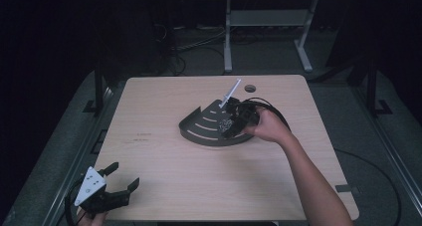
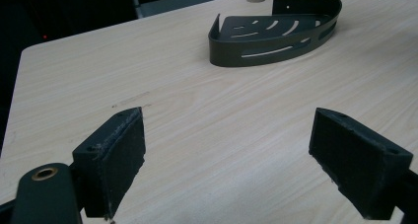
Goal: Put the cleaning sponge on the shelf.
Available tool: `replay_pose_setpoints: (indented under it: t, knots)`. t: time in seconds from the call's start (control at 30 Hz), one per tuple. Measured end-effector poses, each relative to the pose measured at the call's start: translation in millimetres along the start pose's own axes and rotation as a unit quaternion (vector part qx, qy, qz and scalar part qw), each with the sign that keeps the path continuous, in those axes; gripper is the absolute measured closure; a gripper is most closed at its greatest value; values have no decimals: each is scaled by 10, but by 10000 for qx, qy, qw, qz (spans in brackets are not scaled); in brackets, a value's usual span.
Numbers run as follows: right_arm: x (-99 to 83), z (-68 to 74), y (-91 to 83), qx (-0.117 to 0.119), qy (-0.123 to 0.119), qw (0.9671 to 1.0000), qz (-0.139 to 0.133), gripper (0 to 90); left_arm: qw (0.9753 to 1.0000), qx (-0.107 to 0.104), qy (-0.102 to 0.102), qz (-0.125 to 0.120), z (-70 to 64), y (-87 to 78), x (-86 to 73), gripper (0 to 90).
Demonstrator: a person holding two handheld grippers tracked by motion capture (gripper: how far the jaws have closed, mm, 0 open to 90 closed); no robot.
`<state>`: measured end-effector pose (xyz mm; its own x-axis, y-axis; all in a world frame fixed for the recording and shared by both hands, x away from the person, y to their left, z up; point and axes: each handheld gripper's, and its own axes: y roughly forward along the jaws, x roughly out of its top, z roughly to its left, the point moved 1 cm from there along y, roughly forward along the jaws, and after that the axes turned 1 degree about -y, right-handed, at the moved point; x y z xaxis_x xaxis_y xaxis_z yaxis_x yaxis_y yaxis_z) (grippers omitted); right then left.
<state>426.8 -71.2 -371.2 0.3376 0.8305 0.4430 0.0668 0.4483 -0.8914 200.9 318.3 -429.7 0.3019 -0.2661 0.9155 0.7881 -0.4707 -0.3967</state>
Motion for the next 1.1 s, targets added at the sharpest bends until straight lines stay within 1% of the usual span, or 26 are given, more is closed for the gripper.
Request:
replay_pose_setpoints:
  t: [0.07,0.17,0.3,0.6,0.77,0.93,1.0,1.1]
  knots:
    - [18,-21,2,41,22,10000,-50,320,10000,15,-13,-12,-1,-3,-1,133]
    - [41,-42,14,-19,0,10000,28,319,10000,8,-25,-19,3,-4,-2,133]
    - [72,-66,20,-3,38,10000,-2,319,10000,11,-24,-19,3,-5,-1,132]
    - [96,-179,132,-37,113,9999,1,318,10000,11,-29,-27,6,-11,-2,133]
    - [90,-253,200,-58,223,9997,-14,318,10000,12,-30,-37,6,-12,-3,133]
    - [76,-320,264,-86,355,9993,25,318,10000,17,-27,-39,4,-11,-2,133]
    - [72,-341,282,-100,364,9993,35,318,10000,18,-26,-37,3,-11,-2,133]
    - [69,-369,310,-134,439,9989,51,318,10000,15,-32,-27,5,-13,-2,133]
